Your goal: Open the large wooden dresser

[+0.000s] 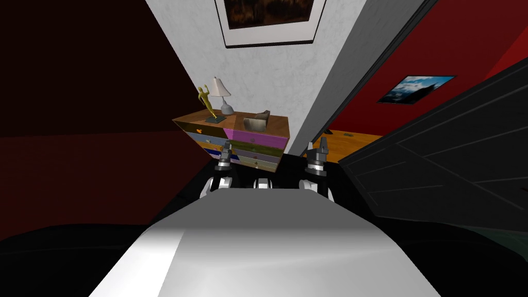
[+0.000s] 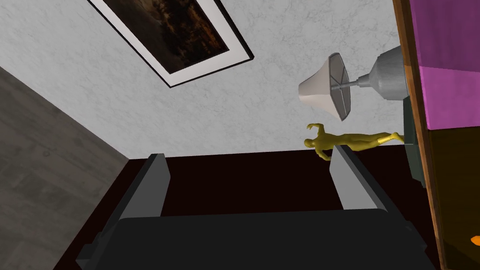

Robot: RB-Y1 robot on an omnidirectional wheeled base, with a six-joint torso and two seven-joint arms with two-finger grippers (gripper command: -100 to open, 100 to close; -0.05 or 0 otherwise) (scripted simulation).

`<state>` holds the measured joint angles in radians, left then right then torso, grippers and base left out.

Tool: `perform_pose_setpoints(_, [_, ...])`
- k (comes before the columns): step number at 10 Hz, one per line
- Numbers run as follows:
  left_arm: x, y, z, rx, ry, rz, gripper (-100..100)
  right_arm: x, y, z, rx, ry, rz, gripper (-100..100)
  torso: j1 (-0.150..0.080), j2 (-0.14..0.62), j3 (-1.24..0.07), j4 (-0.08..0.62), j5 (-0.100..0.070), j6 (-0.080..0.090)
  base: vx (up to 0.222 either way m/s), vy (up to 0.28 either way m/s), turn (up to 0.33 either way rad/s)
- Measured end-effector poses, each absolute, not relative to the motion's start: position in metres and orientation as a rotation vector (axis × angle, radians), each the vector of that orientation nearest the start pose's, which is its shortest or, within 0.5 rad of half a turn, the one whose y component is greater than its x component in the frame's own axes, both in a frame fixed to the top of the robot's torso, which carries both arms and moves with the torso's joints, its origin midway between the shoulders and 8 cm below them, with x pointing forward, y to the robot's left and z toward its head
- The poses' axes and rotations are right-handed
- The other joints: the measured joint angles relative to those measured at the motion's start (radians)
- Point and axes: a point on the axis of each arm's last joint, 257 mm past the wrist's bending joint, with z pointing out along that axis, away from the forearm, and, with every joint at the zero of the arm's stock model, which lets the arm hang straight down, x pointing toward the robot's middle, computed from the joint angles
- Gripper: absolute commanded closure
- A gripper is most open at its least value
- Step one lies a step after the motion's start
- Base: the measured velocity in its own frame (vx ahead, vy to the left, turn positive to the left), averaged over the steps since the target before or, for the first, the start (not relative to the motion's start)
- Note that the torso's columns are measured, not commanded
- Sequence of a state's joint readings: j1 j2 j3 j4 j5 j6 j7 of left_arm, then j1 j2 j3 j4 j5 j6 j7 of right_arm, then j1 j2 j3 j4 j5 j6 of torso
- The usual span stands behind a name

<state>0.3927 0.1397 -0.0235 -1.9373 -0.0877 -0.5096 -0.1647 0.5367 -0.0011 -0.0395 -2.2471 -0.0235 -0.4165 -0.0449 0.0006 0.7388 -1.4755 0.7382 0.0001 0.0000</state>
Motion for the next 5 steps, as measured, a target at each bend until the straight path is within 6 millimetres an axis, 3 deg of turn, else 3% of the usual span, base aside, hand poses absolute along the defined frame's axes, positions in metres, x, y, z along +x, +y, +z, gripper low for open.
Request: perform_pose_setpoints(5, [0.420,0.265,-0.134,-0.626,1.048,-1.053,-100,0.356,-0.305,-0.019,0.808,0.680,1.268,0,-0.001,-0.001,-0.001,0.000,0.000,0.000,0.057,-0.042,-0.010])
